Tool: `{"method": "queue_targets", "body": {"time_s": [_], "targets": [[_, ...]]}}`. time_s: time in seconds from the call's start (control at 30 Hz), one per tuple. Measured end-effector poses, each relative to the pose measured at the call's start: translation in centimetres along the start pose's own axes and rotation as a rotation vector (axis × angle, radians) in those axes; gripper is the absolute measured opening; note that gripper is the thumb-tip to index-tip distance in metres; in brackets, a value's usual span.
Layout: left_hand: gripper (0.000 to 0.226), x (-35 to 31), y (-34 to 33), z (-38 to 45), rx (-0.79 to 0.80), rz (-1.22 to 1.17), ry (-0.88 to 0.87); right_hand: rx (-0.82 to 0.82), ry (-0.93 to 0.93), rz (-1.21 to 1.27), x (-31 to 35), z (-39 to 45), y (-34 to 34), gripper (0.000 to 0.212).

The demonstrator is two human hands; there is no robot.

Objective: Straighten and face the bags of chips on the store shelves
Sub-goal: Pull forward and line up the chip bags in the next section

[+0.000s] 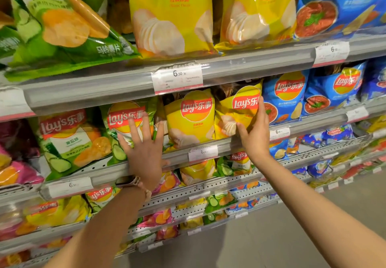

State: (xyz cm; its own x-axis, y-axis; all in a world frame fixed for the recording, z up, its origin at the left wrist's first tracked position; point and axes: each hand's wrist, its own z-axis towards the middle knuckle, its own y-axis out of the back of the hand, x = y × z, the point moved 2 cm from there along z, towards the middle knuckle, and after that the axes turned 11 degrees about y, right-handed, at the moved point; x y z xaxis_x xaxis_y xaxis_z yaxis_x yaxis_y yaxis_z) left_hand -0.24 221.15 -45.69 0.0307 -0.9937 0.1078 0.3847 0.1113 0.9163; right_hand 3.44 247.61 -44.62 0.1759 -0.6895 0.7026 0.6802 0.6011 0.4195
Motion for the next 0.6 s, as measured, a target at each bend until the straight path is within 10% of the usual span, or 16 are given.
{"method": "queue_targets", "body": {"time_s": [0.33,0.6], "targets": [[0.073,-0.6,-0.7,-5.2,-0.358,-0.299,-0.119,-0.16,0.092,0.009,-1.6,-3.8,-0.3,0.082],[0.096,-4.7,-12.4,-13.3,-0.075,-0.346,-0.283,-0.054,0.008,-0.003,-7.5,-12.6,-3.5,0.077]]}}
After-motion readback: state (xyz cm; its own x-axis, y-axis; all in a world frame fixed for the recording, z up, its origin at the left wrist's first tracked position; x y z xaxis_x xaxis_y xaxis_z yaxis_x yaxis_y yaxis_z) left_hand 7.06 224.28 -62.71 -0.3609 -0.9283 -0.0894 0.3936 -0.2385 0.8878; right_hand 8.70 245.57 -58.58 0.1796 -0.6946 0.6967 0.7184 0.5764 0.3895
